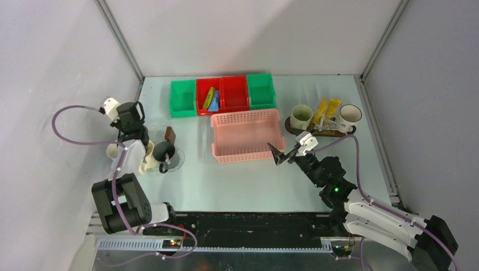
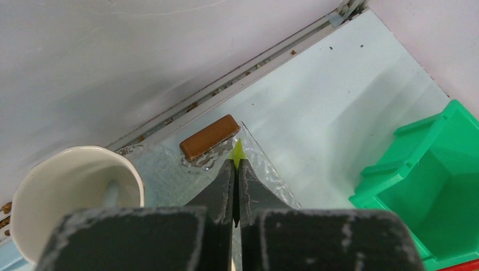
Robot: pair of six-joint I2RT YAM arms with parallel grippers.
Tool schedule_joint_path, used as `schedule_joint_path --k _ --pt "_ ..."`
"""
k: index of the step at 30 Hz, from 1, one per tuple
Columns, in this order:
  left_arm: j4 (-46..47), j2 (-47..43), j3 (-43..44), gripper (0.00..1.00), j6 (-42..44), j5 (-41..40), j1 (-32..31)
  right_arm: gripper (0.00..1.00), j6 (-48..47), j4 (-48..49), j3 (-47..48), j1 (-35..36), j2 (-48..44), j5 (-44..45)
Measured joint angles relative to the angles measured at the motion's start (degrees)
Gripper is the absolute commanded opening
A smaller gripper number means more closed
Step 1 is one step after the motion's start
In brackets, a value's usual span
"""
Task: Prepare toiletry sets of a toothbrush and toothpaste on the tray
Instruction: Place the toothpaste in the toothpaste holder.
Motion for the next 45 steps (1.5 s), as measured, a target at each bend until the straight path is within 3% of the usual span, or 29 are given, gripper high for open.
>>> schedule_joint_path --k 6,16,21,26,32,37,45 --pt "0.4 1.7 -0.7 0.1 -0.6 0.1 0.0 1.0 0.0 0.0 0.0 0.0 0.0 0.0" --pt "0.4 2.1 -0.9 0.34 -1.0 0.0 0.0 0.99 0.0 0.0 0.0 0.0 -0.1 0.0" --pt "0.3 2.0 -0.9 0.5 -1.0 0.0 0.0 0.99 0.0 0.0 0.0 0.0 -0.2 0.0" --pt "-0.5 0.7 -0.9 0.72 -1.4 0.1 0.0 1.0 0.0 0.1 0.0 0.0 -0.5 0.0" --pt "-2.5 -3.5 -0.1 0.86 -0.8 2.3 0.0 1.0 0.2 0.5 -0.5 0.0 -1.3 -0.1" --pt "-4.6 -6.6 3.2 0.95 0.5 5.0 -0.8 0.99 0.3 0.6 -0.6 0.0 -1.7 -0.3" --pt "-6.6 -8.5 10.9 0.96 4.3 8.9 -8.3 0.99 0.2 0.9 -0.7 0.0 -2.1 -0.9"
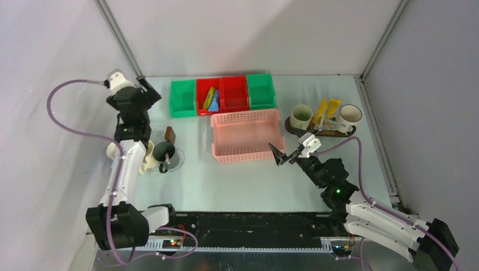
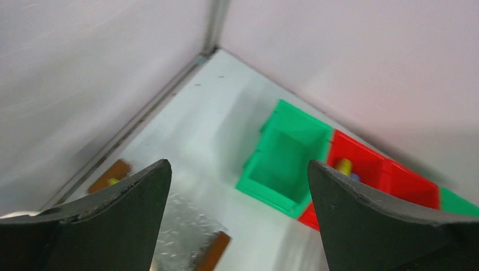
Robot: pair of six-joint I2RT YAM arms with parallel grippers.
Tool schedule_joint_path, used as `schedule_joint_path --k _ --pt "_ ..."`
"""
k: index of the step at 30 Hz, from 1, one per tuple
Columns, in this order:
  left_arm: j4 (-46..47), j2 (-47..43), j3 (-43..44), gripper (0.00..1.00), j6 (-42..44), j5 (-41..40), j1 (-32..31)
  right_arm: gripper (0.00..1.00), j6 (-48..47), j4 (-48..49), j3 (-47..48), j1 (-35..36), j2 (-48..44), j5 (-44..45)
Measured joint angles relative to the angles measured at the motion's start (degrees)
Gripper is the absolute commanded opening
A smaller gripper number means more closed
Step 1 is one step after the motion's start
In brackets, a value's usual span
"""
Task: Prepare toiletry sets of a toothbrush and toothpaste on the tray
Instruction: Place the toothpaste in the toothpaste holder, then pick up the toothpaste from the storage box.
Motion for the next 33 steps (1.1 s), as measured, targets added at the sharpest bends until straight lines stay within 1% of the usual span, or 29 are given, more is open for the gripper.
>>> schedule_joint_path --k 4,9,14,18,24,28,33 --pt "-0.8 1.6 3.8 0.96 2.8 2.2 -6.4 0.99 -0.2 0.0 0.0 0.0 -0.1 0.0" --pt "-1.4 6.7 8.3 0.96 7.7 4.2 -14.6 0.99 -0.9 -0.3 0.0 0.0 -0.2 0.0" --pt "-2.6 14.2 13.2 0.91 12.6 5.9 -20.0 0.98 -1.5 -2.5 0.0 0.0 -1.0 0.1" --pt "-2.5 20.2 16.1 0.85 14.9 7.6 -22.5 0.96 -1.5 -5.3 0.1 0.4 -2.8 0.8" --pt "-3.3 30.2 22.4 0.74 15.9 9.5 -23.4 0.94 -1.2 -10.4 1.4 2.4 -4.9 4.5" --pt "-4.5 37.7 27.2 0.72 15.9 9.7 -23.4 0.93 -1.1 -13.0 2.8 4.2 -5.4 7.5" --pt "-9.6 46.5 32.9 0.7 15.8 9.4 -23.4 0.93 -1.4 -15.9 4.3 6.1 -5.2 10.7"
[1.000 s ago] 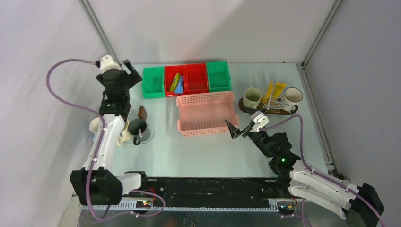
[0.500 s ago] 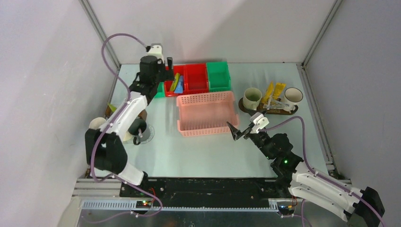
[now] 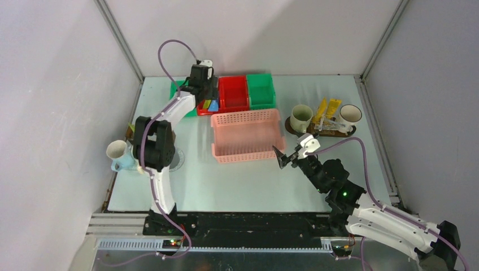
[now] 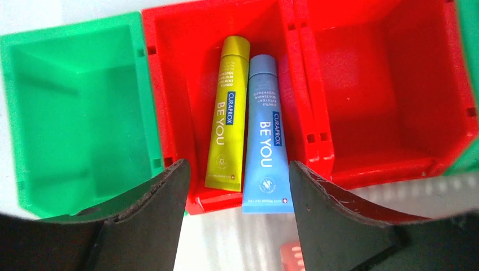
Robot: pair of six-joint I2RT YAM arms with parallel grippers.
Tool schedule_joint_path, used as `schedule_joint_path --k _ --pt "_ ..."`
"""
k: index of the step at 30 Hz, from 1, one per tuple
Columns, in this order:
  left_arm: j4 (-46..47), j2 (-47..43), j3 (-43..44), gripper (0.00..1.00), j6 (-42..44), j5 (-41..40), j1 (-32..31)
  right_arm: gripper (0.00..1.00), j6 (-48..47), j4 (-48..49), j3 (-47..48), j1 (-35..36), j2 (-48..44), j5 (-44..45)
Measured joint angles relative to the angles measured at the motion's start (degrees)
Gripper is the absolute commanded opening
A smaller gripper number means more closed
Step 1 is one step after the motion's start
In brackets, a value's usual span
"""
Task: Prepare toiletry sets of a toothbrush and toothpaste on the tray
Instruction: Pick up the toothpaste from the storage box.
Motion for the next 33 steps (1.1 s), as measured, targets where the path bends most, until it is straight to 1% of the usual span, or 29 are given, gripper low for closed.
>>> schedule_joint_path --k 3,10,19,23,26,33 --pt "-3.6 4.6 3.8 0.66 -0.1 -0.4 0.0 0.92 -0.1 -1.4 0.9 0.6 0.5 1.3" --pt "-9.6 10.6 8.8 0.58 -0.6 -0.7 0.2 0.92 -0.3 -2.7 3.5 1.7 3.1 2.6" --pt "-12.9 12.8 11.3 0.5 -1.7 -0.6 0.7 0.92 -1.4 -2.8 3.9 2.4 5.0 3.1" --pt "-13.3 13.2 11.8 0.45 -3.7 -0.4 1.3 0.92 -1.6 -2.8 3.9 2.6 5.2 3.2" --pt "-13.3 13.3 11.8 0.45 -5.6 1.4 2.2 0.93 -1.6 -2.8 3.9 2.6 5.3 3.2" --pt "-12.9 13.9 11.8 0.48 -9.6 6.1 4.5 0.92 -1.5 -3.0 3.9 2.7 5.3 3.2"
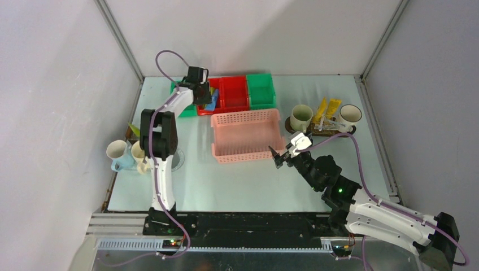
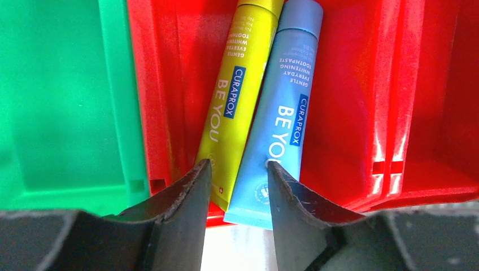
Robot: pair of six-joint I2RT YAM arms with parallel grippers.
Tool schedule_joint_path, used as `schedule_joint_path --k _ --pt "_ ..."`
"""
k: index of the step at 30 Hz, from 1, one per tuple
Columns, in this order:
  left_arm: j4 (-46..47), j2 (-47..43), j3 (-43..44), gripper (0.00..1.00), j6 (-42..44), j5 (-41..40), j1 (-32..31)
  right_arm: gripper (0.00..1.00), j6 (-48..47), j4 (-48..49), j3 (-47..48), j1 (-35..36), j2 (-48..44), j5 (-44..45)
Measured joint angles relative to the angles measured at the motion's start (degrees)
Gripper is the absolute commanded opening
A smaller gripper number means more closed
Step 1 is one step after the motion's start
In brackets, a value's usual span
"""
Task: Prepare toiletry sets of a toothbrush and toothpaste on the tray
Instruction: Pick up the toothpaste from the storage box.
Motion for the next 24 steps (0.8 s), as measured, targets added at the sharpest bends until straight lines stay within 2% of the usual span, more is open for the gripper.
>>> schedule_joint_path --k 6,13,19,22,24 --pt "0.4 0.3 -0.2 0.53 -2.4 4.3 1.3 0.92 0.3 -0.6 0.0 0.3 0.0 0.0" --pt "7.3 -1.6 -5.7 0.6 -3.4 8.0 1.4 0.92 0.4 -1.3 0.0 0.7 -0.1 0.0" --pt "9.6 -4.3 -9.7 0.68 -3.3 8.0 0.6 0.92 0.5 -1.3 0.0 1.2 -0.1 0.0" --pt "10.9 -5.7 -11.4 0.66 -3.2 6.4 -0.2 0.92 0.5 -1.3 0.0 1.6 -0.1 0.2" --pt "11.4 -6.1 -11.7 0.62 -3.1 4.5 -0.8 0.92 0.5 -1.3 0.0 1.9 -0.1 0.3"
